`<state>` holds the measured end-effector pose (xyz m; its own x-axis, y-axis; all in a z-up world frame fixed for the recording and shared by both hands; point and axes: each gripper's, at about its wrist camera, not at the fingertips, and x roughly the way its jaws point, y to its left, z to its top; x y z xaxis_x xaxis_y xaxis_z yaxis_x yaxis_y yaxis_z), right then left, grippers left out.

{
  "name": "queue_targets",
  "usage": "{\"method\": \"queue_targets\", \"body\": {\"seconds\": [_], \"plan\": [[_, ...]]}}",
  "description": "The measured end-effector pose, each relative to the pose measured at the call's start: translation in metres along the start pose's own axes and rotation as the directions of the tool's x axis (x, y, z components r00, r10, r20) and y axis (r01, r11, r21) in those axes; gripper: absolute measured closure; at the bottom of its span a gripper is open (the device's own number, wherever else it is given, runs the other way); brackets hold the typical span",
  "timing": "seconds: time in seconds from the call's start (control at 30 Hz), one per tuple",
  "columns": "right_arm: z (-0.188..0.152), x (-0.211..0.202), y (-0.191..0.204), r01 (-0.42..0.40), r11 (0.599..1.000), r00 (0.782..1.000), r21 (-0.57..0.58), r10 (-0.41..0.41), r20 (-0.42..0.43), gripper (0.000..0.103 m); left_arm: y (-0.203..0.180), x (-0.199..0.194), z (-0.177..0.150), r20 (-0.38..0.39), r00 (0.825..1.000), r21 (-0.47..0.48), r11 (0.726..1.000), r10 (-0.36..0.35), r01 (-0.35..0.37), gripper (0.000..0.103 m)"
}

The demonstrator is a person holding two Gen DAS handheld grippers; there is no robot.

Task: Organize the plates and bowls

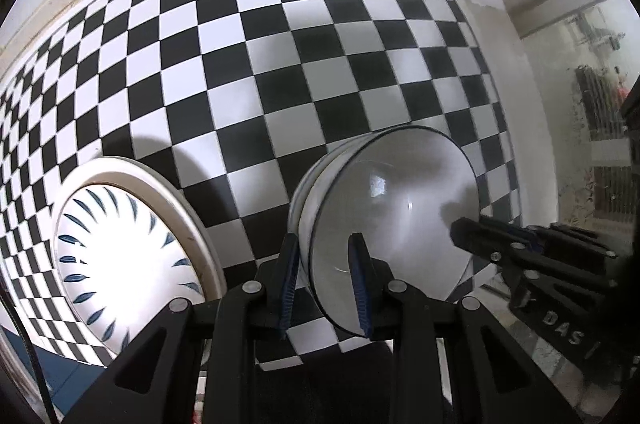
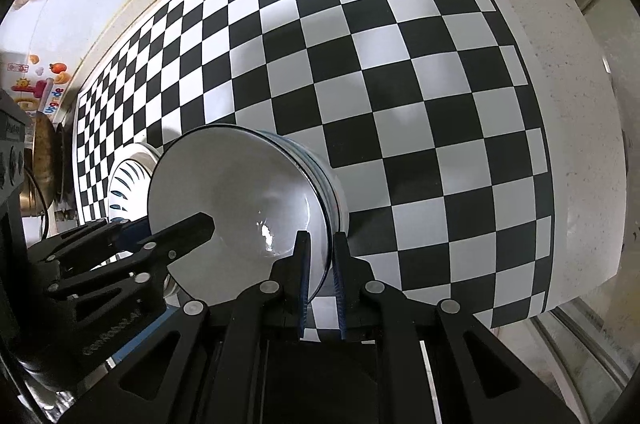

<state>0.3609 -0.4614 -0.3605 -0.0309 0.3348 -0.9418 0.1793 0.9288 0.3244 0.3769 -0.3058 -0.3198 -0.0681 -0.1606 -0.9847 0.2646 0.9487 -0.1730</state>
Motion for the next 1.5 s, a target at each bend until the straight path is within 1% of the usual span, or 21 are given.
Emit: {"method": "queue_targets", "body": {"seconds": [0.07, 0.33, 0.43, 0.53, 0.63, 0.7, 0.73, 0.77, 0.8, 0.83, 0.9, 0.93, 1.0, 1.1, 1.17, 1.3, 1.5], "plan": [[-0.002, -0.001, 0.001, -0.01, 1.0, 1.0, 0.0, 0.01, 0.003, 0.089, 0.001, 0.001, -0.002, -0.003, 1.0, 0.001, 1.0, 0.006, -0.006, 0.08], [-0.005, -0.003, 0.002, -0.005, 1.0, 1.0, -0.004, 0.005, 0.008, 0.089, 0.002, -0.003, -0.006, 0.008, 1.0, -0.002, 1.0, 0.016, -0.016, 0.08], [-0.008, -0.006, 0.004, -0.005, 1.0, 1.0, -0.007, 0.005, 0.016, 0.089, -0.001, -0.013, -0.011, 0.042, 0.999, 0.011, 0.999, 0.033, -0.033, 0.08], [-0.015, -0.015, 0.008, 0.011, 1.0, 0.999, -0.026, -0.01, 0.044, 0.089, -0.004, -0.03, -0.019, 0.091, 0.995, 0.029, 0.998, 0.048, -0.051, 0.08], [-0.026, -0.029, 0.017, 0.037, 0.998, 0.996, -0.049, -0.033, 0.083, 0.089, -0.008, -0.053, -0.035, 0.15, 0.987, 0.05, 0.996, 0.061, -0.069, 0.08], [-0.038, -0.041, 0.025, 0.06, 0.996, 0.992, -0.063, -0.052, 0.115, 0.088, -0.007, -0.066, -0.047, 0.175, 0.983, 0.05, 0.997, 0.047, -0.057, 0.08], [-0.042, -0.046, 0.028, 0.067, 0.995, 0.991, -0.069, -0.058, 0.124, 0.085, -0.005, -0.072, -0.052, 0.183, 0.982, 0.046, 0.998, 0.035, -0.044, 0.08], [-0.048, -0.052, 0.031, 0.071, 0.995, 0.989, -0.074, -0.061, 0.136, 0.077, -0.005, -0.077, -0.055, 0.19, 0.981, 0.042, 0.998, 0.028, -0.037, 0.078], [-0.056, -0.06, 0.036, 0.07, 0.994, 0.986, -0.08, -0.057, 0.155, 0.065, -0.003, -0.085, -0.062, 0.206, 0.978, 0.037, 0.999, 0.022, -0.03, 0.078], [-0.063, -0.068, 0.039, 0.07, 0.994, 0.984, -0.084, -0.054, 0.171, 0.061, -0.001, -0.092, -0.067, 0.221, 0.975, 0.033, 0.999, 0.022, -0.03, 0.078], [-0.077, -0.084, 0.047, 0.078, 0.992, 0.975, -0.1, -0.055, 0.214, 0.045, 0.002, -0.108, -0.076, 0.257, 0.966, 0.028, 0.999, 0.027, -0.035, 0.078], [-0.082, -0.091, 0.05, 0.083, 0.991, 0.972, -0.106, -0.057, 0.23, 0.042, 0.002, -0.112, -0.079, 0.269, 0.963, 0.026, 0.999, 0.028, -0.036, 0.076], [-0.095, -0.106, 0.058, 0.096, 0.988, 0.961, -0.117, -0.061, 0.27, 0.031, 0.006, -0.129, -0.089, 0.304, 0.952, 0.023, 0.999, 0.03, -0.039, 0.073], [-0.117, -0.129, 0.072, 0.114, 0.984, 0.944, -0.136, -0.065, 0.323, 0.023, 0.012, -0.15, -0.104, 0.343, 0.939, 0.021, 0.999, 0.034, -0.044, 0.073], [-0.129, -0.14, 0.08, 0.125, 0.981, 0.935, -0.147, -0.067, 0.349, 0.021, 0.014, -0.162, -0.114, 0.366, 0.93, 0.024, 0.998, 0.038, -0.05, 0.073], [-0.153, -0.16, 0.092, 0.142, 0.979, 0.915, -0.149, -0.073, 0.396, 0.018, 0.016, -0.181, -0.134, 0.397, 0.917, 0.023, 0.999, 0.034, -0.047, 0.072], [-0.179, -0.182, 0.098, 0.105, 0.986, 0.901, -0.131, -0.038, 0.433, 0.018, 0.023, -0.201, -0.16, 0.429, 0.903, 0.019, 0.999, 0.034, -0.047, 0.072]]}}
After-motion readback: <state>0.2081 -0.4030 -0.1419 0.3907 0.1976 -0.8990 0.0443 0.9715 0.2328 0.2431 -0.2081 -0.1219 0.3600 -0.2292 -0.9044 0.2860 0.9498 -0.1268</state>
